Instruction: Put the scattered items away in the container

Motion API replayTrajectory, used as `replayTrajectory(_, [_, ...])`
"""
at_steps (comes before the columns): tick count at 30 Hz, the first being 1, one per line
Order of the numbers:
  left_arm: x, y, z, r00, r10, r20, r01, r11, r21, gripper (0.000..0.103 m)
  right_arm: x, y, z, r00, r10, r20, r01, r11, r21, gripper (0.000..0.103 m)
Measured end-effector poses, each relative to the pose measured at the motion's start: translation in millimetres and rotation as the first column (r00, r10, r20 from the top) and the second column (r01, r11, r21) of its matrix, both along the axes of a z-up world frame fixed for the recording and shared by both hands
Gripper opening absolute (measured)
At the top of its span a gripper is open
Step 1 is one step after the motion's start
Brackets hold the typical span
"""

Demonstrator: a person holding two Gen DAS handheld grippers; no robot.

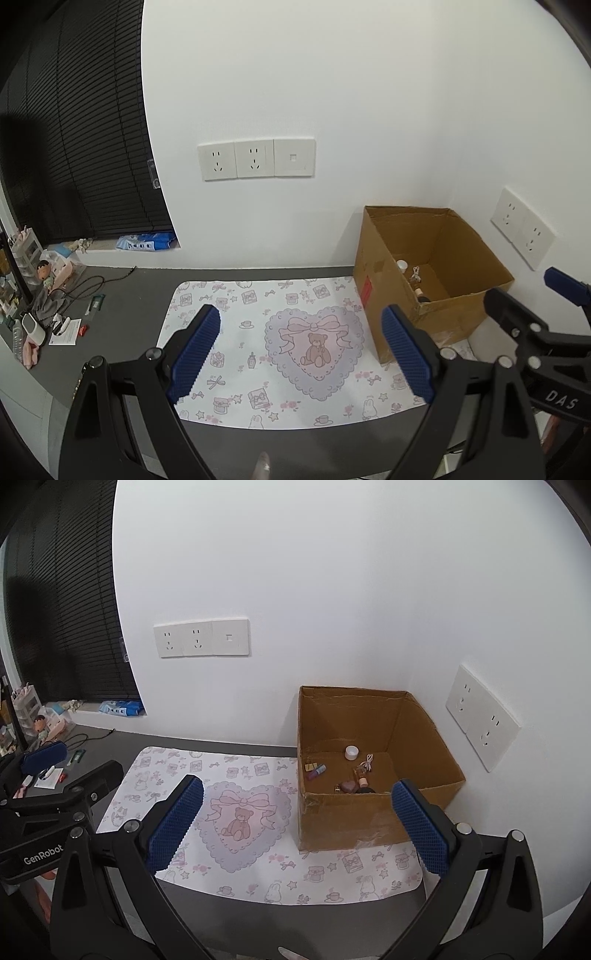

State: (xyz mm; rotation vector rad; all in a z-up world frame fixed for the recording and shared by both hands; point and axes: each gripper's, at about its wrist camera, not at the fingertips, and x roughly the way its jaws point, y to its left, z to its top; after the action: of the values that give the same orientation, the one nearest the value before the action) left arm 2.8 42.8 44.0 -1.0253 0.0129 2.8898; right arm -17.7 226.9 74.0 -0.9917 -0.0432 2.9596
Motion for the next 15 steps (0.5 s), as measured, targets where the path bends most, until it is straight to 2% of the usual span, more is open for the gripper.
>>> replayTrajectory(15, [4.6,5.3,7.2,1.0,0.01,-0.019,-0.01,1.0,-0.01,0.088,3.6,-1.2,7.7,1.0,0.017,-0.015,-0.017,1.0,-0.001,0.103])
